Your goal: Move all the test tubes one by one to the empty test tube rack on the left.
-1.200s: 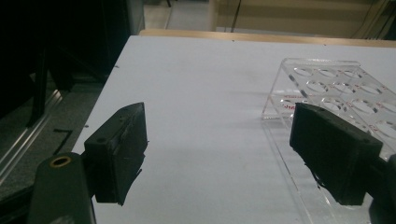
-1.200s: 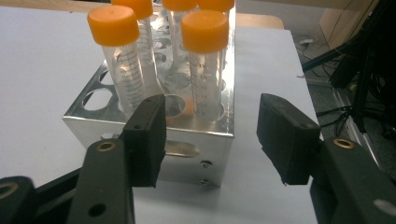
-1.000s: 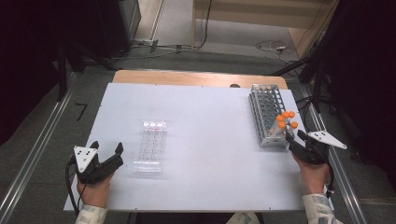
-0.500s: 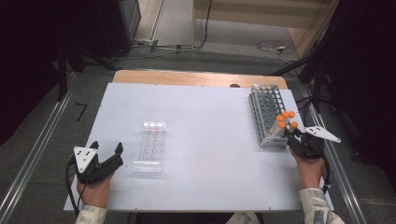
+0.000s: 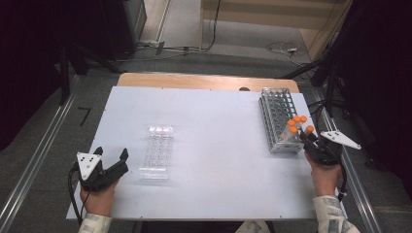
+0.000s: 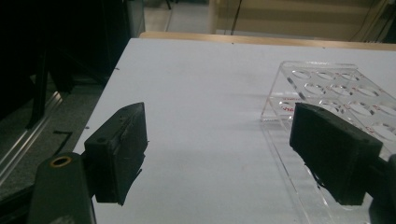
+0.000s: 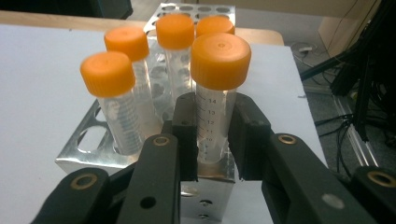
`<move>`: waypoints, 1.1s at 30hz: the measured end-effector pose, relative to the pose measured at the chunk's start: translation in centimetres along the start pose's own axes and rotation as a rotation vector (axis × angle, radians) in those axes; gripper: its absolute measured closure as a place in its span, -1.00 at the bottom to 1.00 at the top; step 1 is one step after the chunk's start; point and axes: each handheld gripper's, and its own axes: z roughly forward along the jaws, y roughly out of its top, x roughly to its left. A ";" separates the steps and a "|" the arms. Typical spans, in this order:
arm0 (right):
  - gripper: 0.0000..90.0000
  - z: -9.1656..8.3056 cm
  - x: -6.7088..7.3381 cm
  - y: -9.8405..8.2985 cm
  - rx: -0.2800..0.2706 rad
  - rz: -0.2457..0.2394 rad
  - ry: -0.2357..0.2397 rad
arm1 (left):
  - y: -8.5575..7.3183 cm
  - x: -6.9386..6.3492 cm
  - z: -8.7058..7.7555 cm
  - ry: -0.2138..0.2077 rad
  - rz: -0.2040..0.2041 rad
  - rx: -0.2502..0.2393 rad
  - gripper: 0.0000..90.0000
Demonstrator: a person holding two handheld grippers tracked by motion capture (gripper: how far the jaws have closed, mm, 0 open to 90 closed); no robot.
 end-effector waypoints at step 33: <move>0.59 -6.0 3.0 1.5 -0.092 -0.042 0.116 | 0.3 0.1 -0.3 -0.009 -0.011 -0.005 -0.57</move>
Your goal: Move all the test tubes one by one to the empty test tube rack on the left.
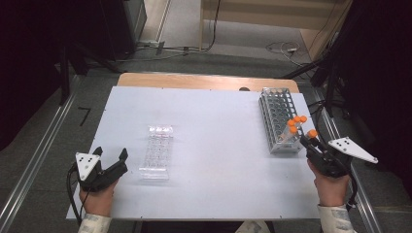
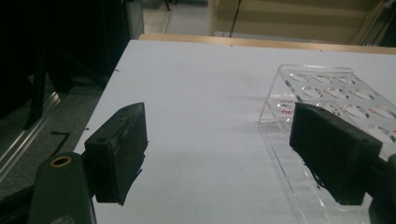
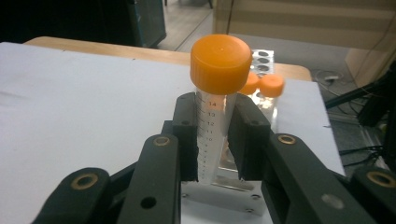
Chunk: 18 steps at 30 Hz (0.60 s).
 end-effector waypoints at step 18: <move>0.59 2.0 4.6 -0.6 0.059 -0.079 0.120 | 1.4 -1.8 -0.7 -0.083 0.018 -0.012 -0.57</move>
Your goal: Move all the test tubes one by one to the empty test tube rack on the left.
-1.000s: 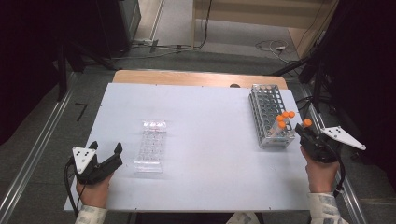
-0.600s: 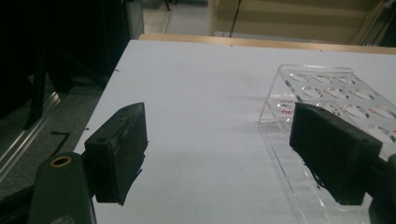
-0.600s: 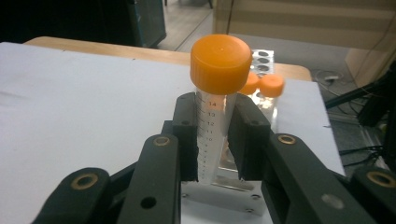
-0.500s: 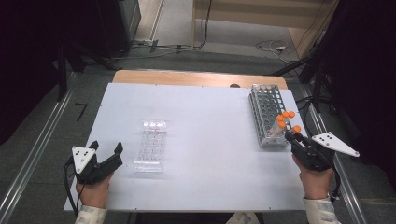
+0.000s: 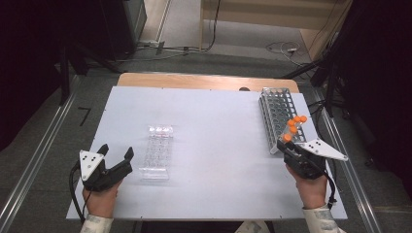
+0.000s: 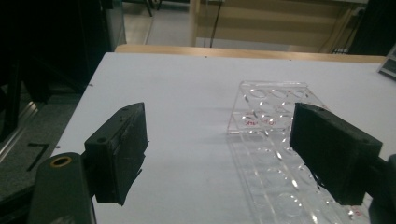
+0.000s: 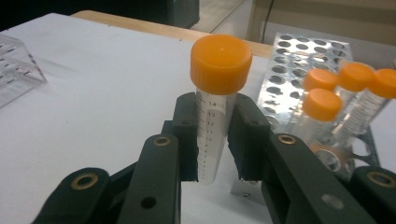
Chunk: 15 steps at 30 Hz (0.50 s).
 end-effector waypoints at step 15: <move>0.59 3.0 4.0 0.4 0.043 -0.072 0.098 | 1.1 -2.6 0.2 -0.092 0.043 0.005 -0.55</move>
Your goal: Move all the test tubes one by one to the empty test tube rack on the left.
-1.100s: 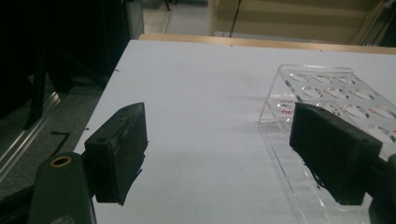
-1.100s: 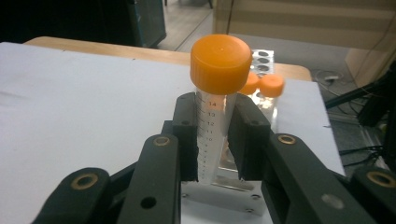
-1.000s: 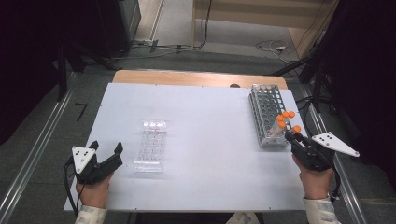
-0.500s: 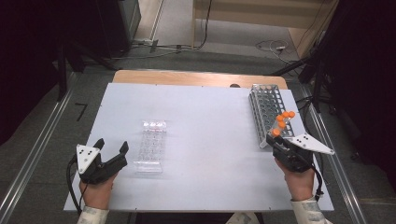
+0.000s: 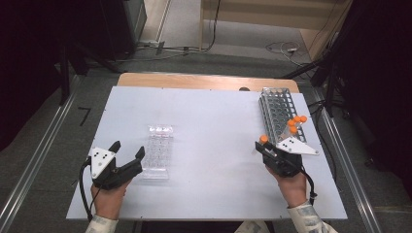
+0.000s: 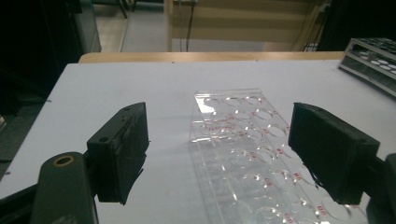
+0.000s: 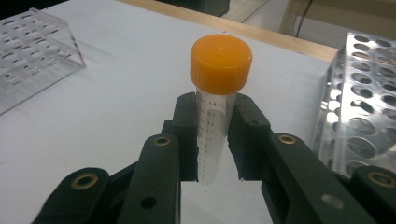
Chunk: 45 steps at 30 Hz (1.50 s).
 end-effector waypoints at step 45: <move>0.59 7.3 10.4 2.8 0.051 -0.146 0.243 | 2.8 -11.0 4.7 -0.326 0.169 0.043 -0.27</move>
